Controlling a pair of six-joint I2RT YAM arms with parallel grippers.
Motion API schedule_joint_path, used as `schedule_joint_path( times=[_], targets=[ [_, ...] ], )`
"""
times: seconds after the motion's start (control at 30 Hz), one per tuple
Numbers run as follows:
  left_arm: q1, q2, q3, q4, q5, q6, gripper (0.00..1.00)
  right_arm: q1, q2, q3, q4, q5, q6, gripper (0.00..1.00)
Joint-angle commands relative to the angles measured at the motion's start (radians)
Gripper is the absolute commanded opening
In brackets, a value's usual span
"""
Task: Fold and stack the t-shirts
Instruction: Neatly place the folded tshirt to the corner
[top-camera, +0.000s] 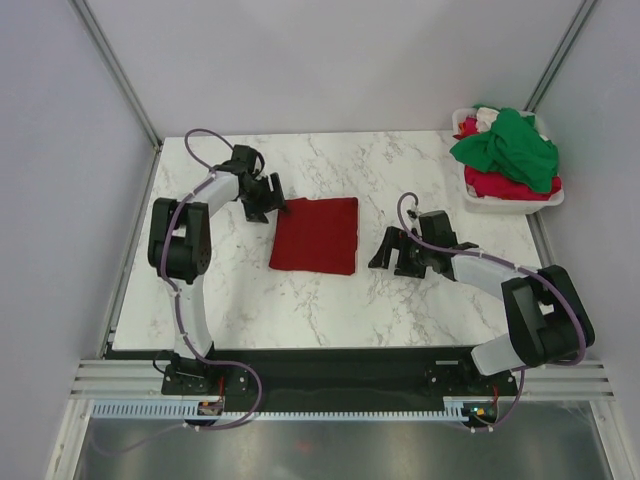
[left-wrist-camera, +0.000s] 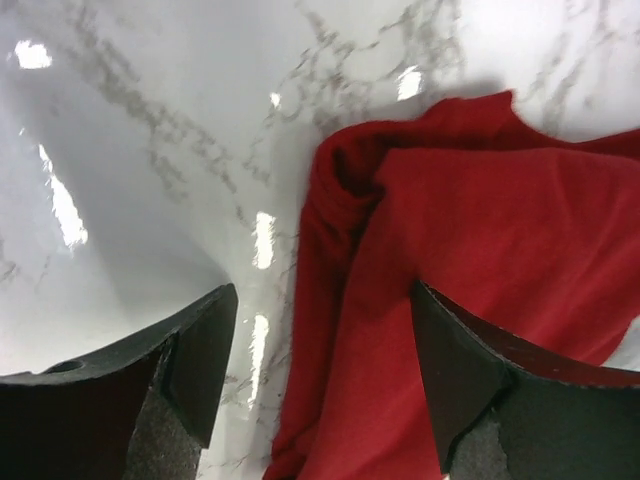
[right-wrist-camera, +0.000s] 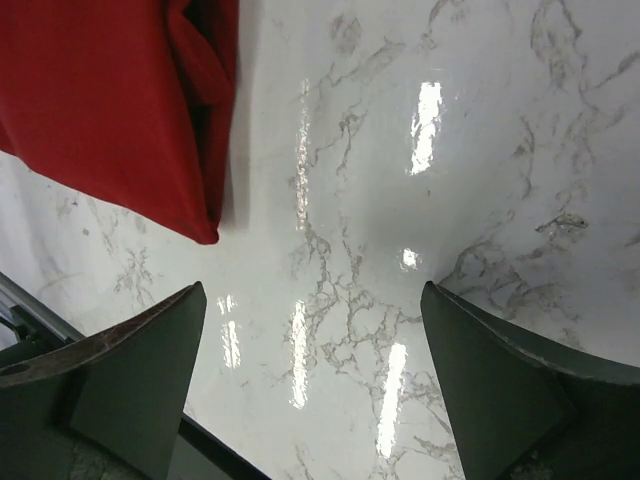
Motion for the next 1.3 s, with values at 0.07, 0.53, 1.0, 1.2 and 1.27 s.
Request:
schedule_joint_path(
  times=[0.07,0.53,1.0,1.2,1.27],
  targets=[
    [-0.007,0.048,0.062,0.054,0.159,0.047,0.72,-0.004,-0.009,-0.04,0.17,-0.009,0.015,0.98],
    [-0.021,0.127,0.109,0.067,0.227,0.048,0.02,-0.004,0.048,-0.048,0.213,-0.035,0.002,0.98],
    [0.278,0.418,0.946,-0.374,-0.243,0.283,0.06,-0.002,0.063,-0.054,0.233,-0.063,-0.011,0.98],
    [0.315,0.336,1.051,-0.294,-0.453,0.237,1.0,-0.002,0.068,-0.057,0.249,-0.077,-0.013,0.98],
    [0.314,0.288,1.005,-0.291,-0.497,0.212,1.0,-0.002,0.078,-0.054,0.253,-0.081,-0.01,0.98]
  ],
)
